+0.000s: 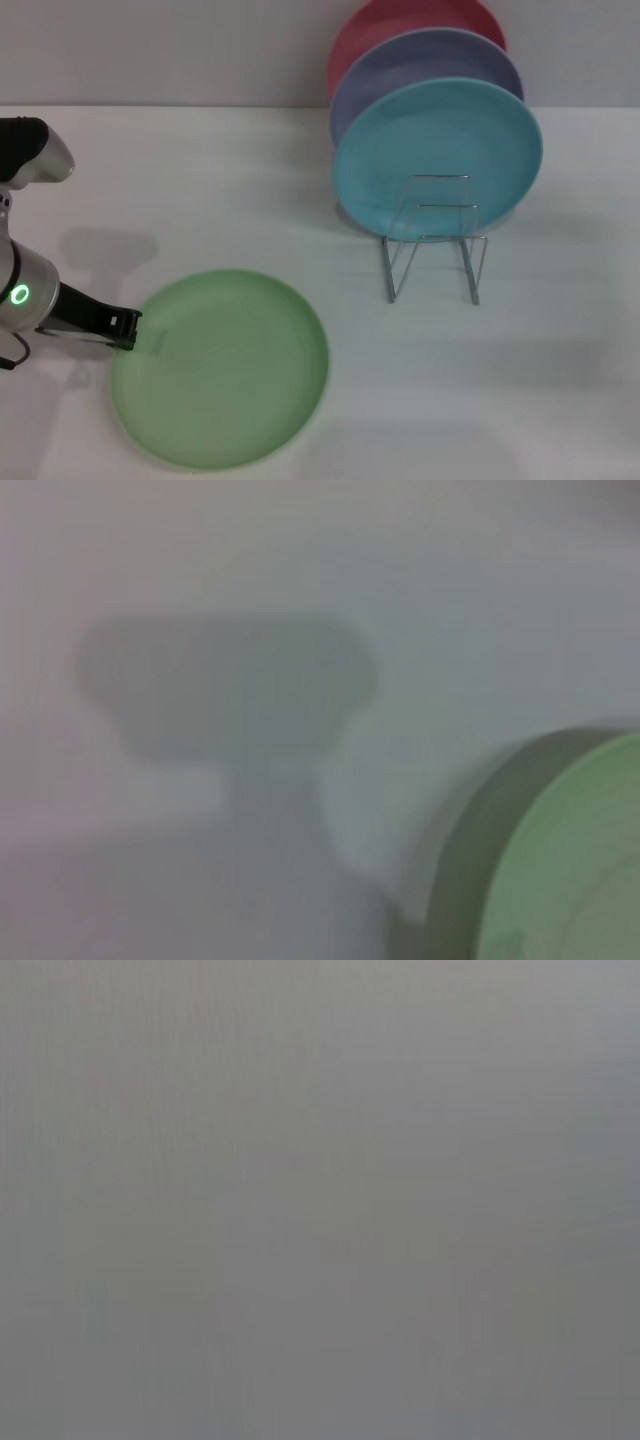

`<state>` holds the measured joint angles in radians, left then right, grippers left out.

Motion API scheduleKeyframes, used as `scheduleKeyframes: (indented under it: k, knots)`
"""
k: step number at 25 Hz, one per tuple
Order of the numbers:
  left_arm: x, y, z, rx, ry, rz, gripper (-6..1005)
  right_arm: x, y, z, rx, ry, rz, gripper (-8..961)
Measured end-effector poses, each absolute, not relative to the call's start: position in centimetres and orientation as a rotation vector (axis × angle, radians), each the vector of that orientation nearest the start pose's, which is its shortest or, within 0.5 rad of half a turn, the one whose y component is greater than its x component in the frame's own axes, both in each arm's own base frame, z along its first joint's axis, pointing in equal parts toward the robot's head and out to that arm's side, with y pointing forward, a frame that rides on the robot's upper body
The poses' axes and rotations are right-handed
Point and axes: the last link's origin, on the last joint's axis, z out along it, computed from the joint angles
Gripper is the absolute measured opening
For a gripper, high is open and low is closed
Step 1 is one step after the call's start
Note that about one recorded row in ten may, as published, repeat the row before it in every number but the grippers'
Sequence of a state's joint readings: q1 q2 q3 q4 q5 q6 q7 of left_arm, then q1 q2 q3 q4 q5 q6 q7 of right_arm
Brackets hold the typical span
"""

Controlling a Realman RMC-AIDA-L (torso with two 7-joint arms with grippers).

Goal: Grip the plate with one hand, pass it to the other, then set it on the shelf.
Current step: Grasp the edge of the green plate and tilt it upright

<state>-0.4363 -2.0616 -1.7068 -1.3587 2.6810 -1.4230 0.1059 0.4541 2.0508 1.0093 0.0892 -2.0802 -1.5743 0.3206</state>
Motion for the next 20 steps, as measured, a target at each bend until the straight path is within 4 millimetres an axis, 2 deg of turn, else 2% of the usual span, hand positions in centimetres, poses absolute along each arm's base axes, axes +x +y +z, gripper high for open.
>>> scheduleKeyframes:
  k: [7, 8, 9, 13, 20]
  knots:
    - [-24.1, 34.1, 1.1, -2.074, -1.507, 0.353, 51, 32.8, 31.9, 8.2, -1.103, 0.377, 1.038, 599]
    - [-23.9, 34.3, 2.1, -2.060, -1.508, 0.279, 47, 32.8, 31.9, 8.3, -1.103, 0.376, 1.037, 599]
    - [-23.9, 34.3, 2.1, -2.060, -1.508, 0.279, 44, 32.8, 31.9, 8.3, -1.103, 0.376, 1.037, 599]
    - [-23.5, 34.9, 4.1, -2.028, -1.447, 0.104, 36, 32.8, 31.9, 8.3, -1.104, 0.377, 1.035, 599]
    - [-23.7, 35.9, 5.1, -1.972, -1.365, -0.071, 35, 32.8, 31.7, 8.3, -1.099, 0.371, 1.039, 599]
